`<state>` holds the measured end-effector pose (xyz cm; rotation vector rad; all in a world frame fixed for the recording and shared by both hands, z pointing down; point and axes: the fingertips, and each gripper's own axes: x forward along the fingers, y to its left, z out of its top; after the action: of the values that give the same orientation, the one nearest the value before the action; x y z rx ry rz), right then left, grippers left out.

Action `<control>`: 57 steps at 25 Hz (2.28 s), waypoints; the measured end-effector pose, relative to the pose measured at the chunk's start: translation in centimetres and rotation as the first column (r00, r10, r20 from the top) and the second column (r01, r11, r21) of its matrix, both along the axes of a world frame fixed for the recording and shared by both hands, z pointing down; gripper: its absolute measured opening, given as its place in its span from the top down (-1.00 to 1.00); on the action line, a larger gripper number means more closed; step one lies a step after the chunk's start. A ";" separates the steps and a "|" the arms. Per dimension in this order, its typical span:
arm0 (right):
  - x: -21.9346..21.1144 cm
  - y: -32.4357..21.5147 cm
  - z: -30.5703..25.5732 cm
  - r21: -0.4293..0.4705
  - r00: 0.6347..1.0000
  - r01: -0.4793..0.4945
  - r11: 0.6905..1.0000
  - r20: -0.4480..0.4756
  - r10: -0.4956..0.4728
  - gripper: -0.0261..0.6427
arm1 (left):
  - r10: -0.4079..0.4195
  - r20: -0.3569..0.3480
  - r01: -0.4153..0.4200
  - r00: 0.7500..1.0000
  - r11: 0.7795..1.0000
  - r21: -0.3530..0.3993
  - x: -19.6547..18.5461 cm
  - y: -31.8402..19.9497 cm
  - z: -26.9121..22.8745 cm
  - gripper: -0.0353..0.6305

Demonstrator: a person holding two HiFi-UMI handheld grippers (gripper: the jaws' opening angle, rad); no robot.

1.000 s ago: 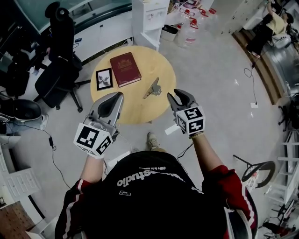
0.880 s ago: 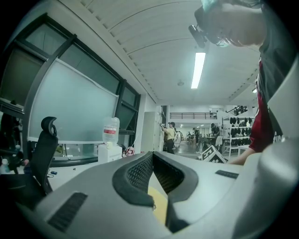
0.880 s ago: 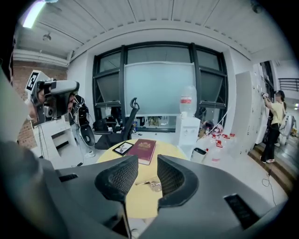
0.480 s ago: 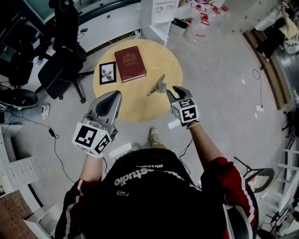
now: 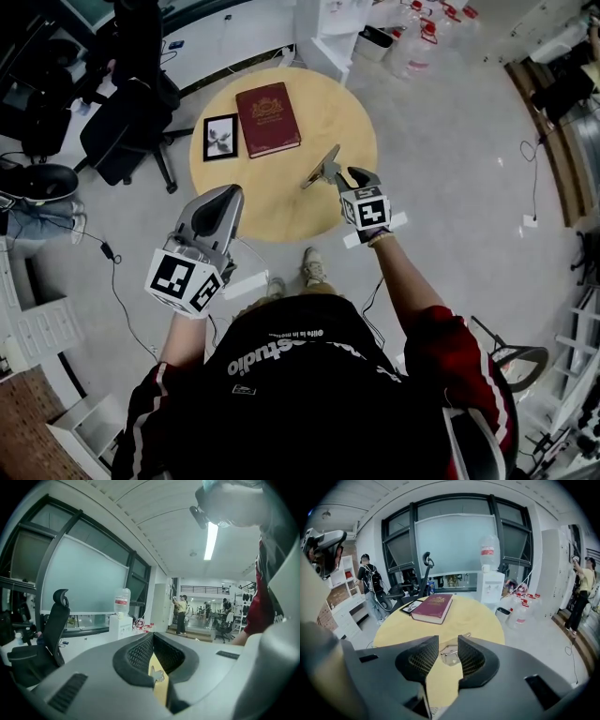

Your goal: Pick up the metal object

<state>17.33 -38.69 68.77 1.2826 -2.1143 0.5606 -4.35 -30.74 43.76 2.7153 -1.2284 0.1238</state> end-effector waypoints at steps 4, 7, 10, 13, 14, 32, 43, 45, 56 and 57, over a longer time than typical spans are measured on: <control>0.1 -0.9 2.2 -0.030 1.000 -0.017 0.999 0.001 0.017 0.51 | -0.007 0.009 0.007 1.000 1.000 -0.020 0.3 -0.2 0.8 0.84; 0.2 -1.4 3.7 -0.050 0.999 -0.043 0.998 0.002 0.043 0.51 | 0.004 0.017 -0.004 1.000 0.999 -0.036 0.8 -0.2 1.5 0.84; 0.4 -2.0 5.0 -0.061 0.998 -0.070 0.996 0.001 0.070 0.50 | -0.008 0.019 0.009 1.000 0.999 -0.050 1.0 -0.2 2.0 0.84; 0.4 -2.4 6.1 -0.085 0.996 -0.090 0.992 0.006 0.091 0.50 | 0.000 0.023 0.002 1.000 0.998 -0.062 1.4 -0.3 2.4 0.84; 0.6 -2.5 6.5 -0.100 0.994 -0.105 0.989 0.009 0.106 0.49 | 0.005 0.026 -0.003 1.000 0.998 -0.065 1.5 -0.3 2.5 0.84; 0.6 -2.9 8.7 -0.251 0.945 -0.254 0.934 0.142 0.295 0.40 | -0.029 0.034 0.032 0.999 0.997 -0.072 1.1 -1.1 2.8 0.84; 0.4 -2.4 9.3 -0.388 0.933 -0.267 0.882 0.126 0.338 0.45 | -0.021 0.034 0.023 0.999 0.998 -0.063 0.5 -0.9 2.6 0.84; 0.2 -2.4 9.4 -0.401 0.935 -0.256 0.880 0.127 0.330 0.46 | -0.020 0.034 0.022 0.999 0.998 -0.061 0.3 -0.9 2.7 0.84; 0.4 -1.7 9.0 -0.415 0.935 -0.268 0.870 0.105 0.338 0.42 | -0.033 0.013 0.033 0.999 0.998 -0.047 -1.0 -0.8 2.2 0.84; 0.3 -1.5 9.1 -0.421 0.934 -0.268 0.867 0.107 0.341 0.40 | -0.031 0.012 0.032 0.999 0.998 -0.046 -1.1 -0.8 2.1 0.84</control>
<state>17.64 -40.19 77.83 1.3689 -1.8025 1.2207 -5.49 -31.56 45.88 2.6585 -1.2547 0.1613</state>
